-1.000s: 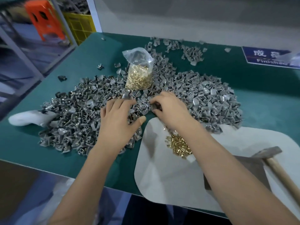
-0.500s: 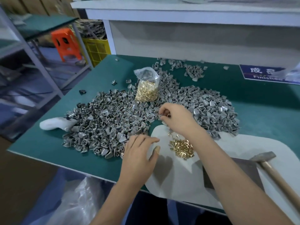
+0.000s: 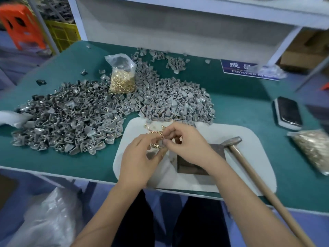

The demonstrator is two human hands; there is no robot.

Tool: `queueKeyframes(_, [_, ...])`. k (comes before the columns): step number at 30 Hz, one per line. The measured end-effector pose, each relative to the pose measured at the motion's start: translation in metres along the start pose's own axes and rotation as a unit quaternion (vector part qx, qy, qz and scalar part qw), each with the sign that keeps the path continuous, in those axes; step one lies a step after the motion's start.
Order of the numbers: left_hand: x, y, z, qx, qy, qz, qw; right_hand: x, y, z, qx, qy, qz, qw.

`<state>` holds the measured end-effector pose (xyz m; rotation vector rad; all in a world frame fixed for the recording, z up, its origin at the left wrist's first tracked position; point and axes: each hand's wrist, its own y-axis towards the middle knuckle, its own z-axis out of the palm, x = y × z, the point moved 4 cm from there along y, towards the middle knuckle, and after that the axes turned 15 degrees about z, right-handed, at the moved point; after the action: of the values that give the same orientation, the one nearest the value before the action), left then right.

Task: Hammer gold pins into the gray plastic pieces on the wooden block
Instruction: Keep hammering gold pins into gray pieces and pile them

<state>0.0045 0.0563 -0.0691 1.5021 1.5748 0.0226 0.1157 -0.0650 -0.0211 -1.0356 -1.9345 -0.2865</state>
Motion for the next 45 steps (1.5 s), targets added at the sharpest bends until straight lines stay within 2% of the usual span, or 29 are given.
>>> queueKeyframes(2, [-0.001, -0.001, 0.002, 0.015, -0.020, 0.000, 1.000, -0.002, -0.001, 0.001, 0.014, 0.035, 0.011, 0.999])
queueKeyframes(5, [0.006, -0.004, 0.002, 0.000, -0.064, -0.052, 0.997, 0.003, 0.005, 0.001, 0.042, 0.035, 0.005, 0.998])
queueKeyframes(7, [0.011, -0.007, 0.002, -0.018, -0.120, -0.088, 0.989, 0.005, 0.015, -0.005, 0.010, 0.041, 0.003, 0.999])
queueKeyframes(9, [0.015, -0.006, -0.001, -0.042, -0.162, -0.115, 0.979, 0.007, 0.032, -0.009, -0.068, -0.008, 0.012, 0.998])
queueKeyframes(11, [0.018, -0.004, -0.004, -0.066, -0.195, -0.132, 0.970, 0.014, 0.049, -0.002, -0.099, -0.080, 0.026, 0.991])
queueKeyframes(15, [0.022, -0.004, -0.010, -0.105, -0.241, -0.164, 0.951, 0.032, 0.074, 0.031, -0.078, -0.201, 0.020, 0.976])
queueKeyframes(19, [0.030, -0.006, -0.017, -0.155, -0.253, -0.186, 0.937, 0.039, 0.088, 0.048, -0.118, -0.301, 0.026, 0.946])
queueKeyframes(31, [0.031, -0.005, -0.019, -0.204, -0.260, -0.209, 0.921, 0.043, 0.079, 0.049, -0.111, -0.398, 0.037, 0.910])
queueKeyframes(33, [0.029, -0.005, -0.019, -0.202, -0.263, -0.207, 0.920, 0.041, 0.076, 0.047, -0.097, -0.386, 0.038, 0.917])
queueKeyframes(35, [0.028, -0.004, -0.020, -0.198, -0.265, -0.205, 0.921, 0.039, 0.074, 0.040, -0.085, -0.334, 0.035, 0.938])
queueKeyframes(37, [0.026, -0.004, -0.019, -0.186, -0.259, -0.206, 0.925, 0.037, 0.068, 0.027, -0.080, -0.214, 0.029, 0.973])
queueKeyframes(39, [0.024, -0.004, -0.015, -0.171, -0.245, -0.209, 0.931, 0.033, 0.058, 0.012, -0.079, -0.086, 0.020, 0.993])
queueKeyframes(41, [0.013, 0.000, -0.011, -0.147, -0.224, -0.186, 0.945, 0.024, 0.043, -0.004, -0.089, -0.003, 0.011, 0.996])
queueKeyframes(45, [-0.033, 0.021, 0.009, -0.045, -0.194, -0.071, 0.977, 0.002, 0.008, -0.033, -0.135, 0.100, -0.023, 0.986])
